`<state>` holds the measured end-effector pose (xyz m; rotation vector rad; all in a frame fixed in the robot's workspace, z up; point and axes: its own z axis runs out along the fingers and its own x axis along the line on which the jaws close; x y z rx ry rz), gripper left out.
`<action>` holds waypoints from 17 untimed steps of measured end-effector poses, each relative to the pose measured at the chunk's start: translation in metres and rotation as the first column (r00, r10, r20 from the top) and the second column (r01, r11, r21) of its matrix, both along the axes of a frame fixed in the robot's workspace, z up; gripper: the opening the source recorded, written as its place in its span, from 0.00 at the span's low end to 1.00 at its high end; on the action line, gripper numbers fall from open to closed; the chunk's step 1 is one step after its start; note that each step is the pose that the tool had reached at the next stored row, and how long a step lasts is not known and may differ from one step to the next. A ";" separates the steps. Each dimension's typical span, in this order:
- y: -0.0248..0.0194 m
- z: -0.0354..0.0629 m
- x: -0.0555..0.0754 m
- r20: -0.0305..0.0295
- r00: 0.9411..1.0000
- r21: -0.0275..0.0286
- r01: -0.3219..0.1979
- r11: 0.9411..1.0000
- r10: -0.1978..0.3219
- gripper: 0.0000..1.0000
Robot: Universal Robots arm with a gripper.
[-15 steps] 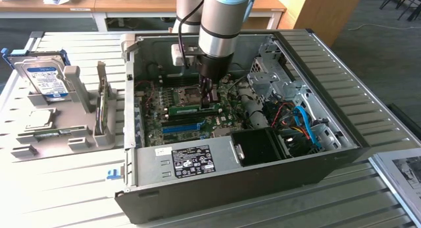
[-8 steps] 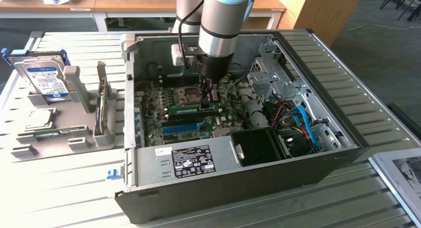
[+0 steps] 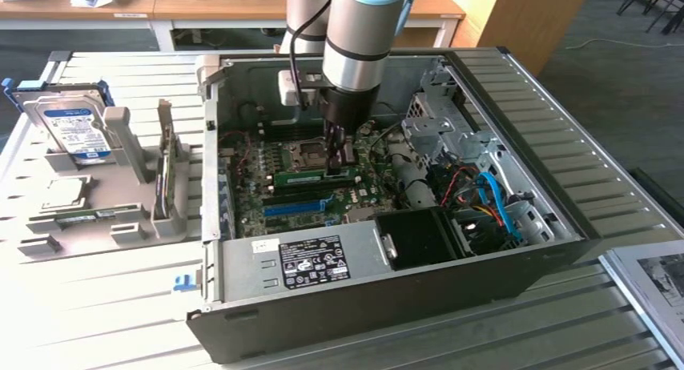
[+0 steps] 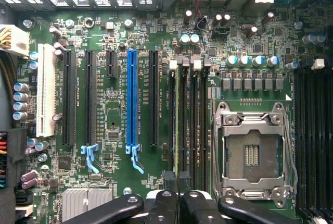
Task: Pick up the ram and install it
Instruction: 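Insert the ram into the slot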
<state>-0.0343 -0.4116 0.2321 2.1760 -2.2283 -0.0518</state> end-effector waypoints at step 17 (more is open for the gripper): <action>0.0000 0.0000 0.000 0.001 1.000 0.000 -0.013 1.000 0.013 0.11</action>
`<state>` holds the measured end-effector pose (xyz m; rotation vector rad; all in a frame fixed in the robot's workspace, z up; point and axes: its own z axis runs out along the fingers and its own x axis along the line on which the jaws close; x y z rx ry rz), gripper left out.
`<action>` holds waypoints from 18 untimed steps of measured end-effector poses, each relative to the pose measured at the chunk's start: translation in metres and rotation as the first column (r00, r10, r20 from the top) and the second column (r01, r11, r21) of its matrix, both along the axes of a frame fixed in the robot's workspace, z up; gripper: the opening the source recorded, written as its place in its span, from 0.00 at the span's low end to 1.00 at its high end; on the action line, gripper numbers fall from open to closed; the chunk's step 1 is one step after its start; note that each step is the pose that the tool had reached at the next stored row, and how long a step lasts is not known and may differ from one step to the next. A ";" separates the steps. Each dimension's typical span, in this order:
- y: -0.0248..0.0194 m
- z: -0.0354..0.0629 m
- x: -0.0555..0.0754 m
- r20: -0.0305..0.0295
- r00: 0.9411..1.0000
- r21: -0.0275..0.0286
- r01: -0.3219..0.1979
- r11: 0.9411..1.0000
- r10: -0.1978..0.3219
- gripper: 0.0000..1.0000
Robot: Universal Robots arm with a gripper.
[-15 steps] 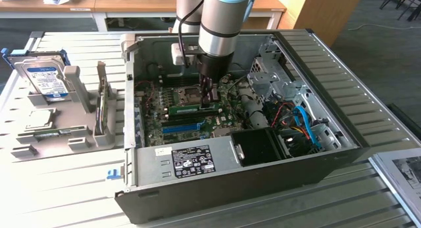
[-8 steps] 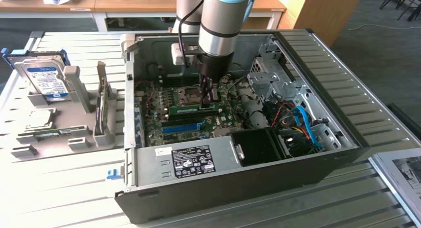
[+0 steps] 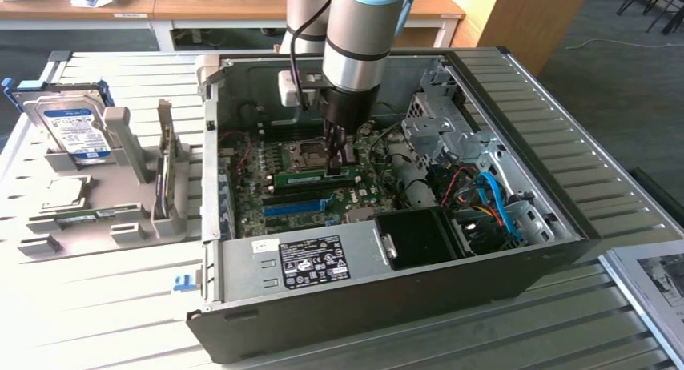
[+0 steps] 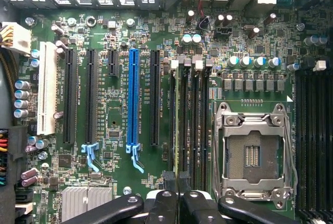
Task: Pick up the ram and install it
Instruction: 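Insert the ram into the slot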
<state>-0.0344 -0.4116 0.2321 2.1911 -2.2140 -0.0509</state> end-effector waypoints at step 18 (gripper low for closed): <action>-0.0005 -0.0014 0.000 0.000 1.000 0.000 0.001 1.000 -0.001 0.11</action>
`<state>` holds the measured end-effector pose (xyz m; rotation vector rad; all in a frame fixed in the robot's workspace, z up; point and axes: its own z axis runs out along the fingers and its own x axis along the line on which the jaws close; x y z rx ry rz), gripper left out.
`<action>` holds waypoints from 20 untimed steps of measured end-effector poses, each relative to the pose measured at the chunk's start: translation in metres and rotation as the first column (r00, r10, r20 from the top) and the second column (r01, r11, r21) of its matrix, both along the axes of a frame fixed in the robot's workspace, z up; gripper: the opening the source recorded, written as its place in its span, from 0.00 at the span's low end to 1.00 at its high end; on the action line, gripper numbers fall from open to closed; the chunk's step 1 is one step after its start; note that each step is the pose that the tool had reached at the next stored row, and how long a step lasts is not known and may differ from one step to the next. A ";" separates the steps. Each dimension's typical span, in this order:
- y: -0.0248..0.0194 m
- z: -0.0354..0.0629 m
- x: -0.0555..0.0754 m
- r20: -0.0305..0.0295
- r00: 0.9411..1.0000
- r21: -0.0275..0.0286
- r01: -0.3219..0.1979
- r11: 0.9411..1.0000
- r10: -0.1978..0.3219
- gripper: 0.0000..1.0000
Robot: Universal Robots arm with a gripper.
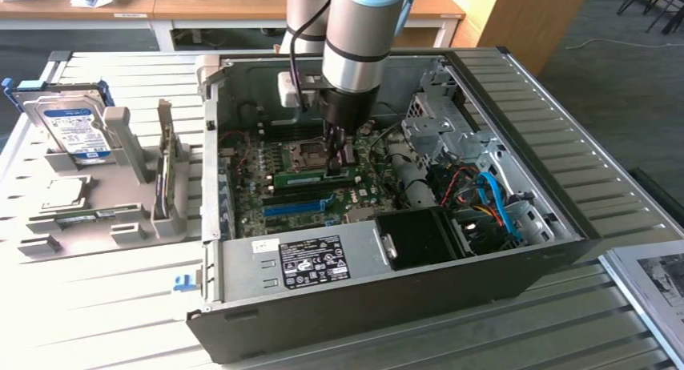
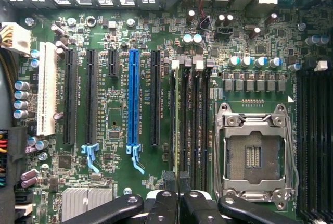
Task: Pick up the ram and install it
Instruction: 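Insert the ram into the slot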
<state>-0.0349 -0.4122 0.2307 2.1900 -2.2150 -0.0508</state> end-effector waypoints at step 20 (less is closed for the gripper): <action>0.0000 -0.0045 0.000 0.000 1.000 0.000 0.000 1.000 0.000 0.11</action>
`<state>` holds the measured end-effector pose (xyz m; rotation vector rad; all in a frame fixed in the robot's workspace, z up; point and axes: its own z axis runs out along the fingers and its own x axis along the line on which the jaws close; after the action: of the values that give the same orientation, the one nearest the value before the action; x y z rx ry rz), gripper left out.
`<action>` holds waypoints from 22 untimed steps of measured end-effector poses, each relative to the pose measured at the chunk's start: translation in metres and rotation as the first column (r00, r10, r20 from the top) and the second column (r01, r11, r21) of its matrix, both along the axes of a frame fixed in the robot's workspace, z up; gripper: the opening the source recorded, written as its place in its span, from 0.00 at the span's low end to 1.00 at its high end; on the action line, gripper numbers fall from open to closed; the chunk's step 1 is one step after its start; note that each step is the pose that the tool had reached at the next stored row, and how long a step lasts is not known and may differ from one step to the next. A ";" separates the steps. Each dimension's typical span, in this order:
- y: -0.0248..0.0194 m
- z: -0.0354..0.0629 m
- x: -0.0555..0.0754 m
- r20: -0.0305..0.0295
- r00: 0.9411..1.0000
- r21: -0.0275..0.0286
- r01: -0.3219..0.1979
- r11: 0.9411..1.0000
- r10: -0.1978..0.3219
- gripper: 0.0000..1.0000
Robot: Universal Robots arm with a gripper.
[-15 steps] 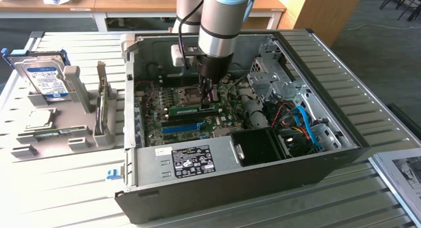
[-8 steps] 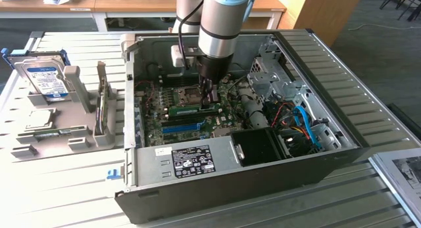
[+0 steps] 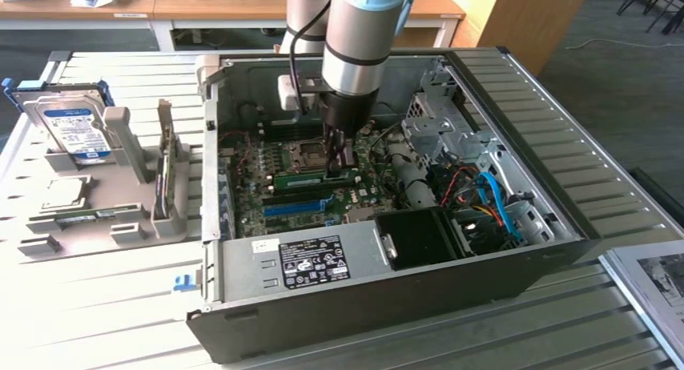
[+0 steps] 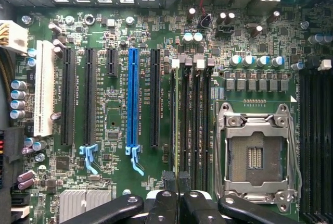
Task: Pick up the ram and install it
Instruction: 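Insert the ram into the slot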
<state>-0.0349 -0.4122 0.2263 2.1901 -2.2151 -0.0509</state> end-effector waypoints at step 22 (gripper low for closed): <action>-0.0002 0.0016 0.000 0.000 1.000 0.000 0.000 1.000 0.000 0.19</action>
<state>-0.0349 -0.4124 0.2278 2.1900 -2.2151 -0.0507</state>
